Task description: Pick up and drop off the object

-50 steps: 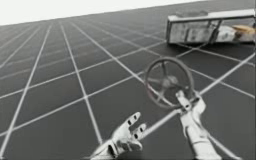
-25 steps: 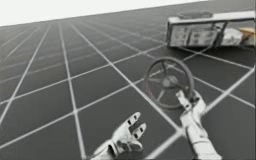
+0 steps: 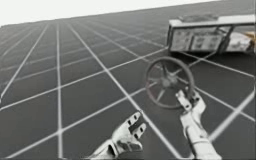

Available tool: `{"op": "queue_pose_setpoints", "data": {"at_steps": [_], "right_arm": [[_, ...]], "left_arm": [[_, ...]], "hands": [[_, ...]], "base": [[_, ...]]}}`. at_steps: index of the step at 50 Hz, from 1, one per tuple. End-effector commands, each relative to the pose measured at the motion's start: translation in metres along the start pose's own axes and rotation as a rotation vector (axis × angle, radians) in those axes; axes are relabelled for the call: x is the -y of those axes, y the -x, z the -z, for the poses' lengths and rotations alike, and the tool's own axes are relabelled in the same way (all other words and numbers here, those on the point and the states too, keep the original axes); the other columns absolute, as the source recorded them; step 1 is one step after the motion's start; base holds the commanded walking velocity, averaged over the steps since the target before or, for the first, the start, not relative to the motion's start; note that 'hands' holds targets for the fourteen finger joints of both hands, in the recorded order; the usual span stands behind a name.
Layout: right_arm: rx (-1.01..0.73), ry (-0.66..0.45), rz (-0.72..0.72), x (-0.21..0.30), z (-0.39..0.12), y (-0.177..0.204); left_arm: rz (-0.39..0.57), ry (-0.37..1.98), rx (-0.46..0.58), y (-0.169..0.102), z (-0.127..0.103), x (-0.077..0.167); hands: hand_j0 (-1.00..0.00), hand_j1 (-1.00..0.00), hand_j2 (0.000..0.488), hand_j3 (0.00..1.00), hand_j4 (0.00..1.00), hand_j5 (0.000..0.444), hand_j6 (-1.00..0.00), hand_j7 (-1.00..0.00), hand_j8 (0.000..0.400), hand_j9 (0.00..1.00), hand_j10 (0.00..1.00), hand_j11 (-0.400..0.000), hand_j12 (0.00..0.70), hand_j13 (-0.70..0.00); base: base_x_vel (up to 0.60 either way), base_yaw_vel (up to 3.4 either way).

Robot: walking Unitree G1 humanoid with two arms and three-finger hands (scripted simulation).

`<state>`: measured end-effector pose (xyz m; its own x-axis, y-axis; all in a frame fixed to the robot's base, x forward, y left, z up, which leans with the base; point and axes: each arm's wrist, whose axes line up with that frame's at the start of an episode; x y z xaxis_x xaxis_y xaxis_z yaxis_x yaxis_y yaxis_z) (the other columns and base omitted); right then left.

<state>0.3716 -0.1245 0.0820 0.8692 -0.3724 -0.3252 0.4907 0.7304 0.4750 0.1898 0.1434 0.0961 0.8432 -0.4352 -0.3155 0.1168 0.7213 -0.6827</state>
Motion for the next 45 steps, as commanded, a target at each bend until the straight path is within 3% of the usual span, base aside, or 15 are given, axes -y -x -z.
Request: {"op": "queue_pose_setpoints", "data": {"at_steps": [1,45], "right_arm": [[0.029,-0.005,-0.043,-0.0139,-0.0067,0.0039],[0.029,-0.005,-0.043,-0.0139,-0.0067,0.0039]], "left_arm": [[0.004,0.011,0.015,0.0030,-0.0002,-0.0026],[0.004,0.011,0.015,0.0030,-0.0002,-0.0026]], "hands": [[0.00,0.00,0.000,1.00,1.00,0.000,0.00,0.00,0.000,1.00,1.00,-0.400,0.000,-0.700],[0.00,0.00,0.000,1.00,1.00,0.000,0.00,0.00,0.000,1.00,1.00,-0.400,0.000,-0.700]], "base": [[0.60,-0.01],[0.59,-0.01]]}}
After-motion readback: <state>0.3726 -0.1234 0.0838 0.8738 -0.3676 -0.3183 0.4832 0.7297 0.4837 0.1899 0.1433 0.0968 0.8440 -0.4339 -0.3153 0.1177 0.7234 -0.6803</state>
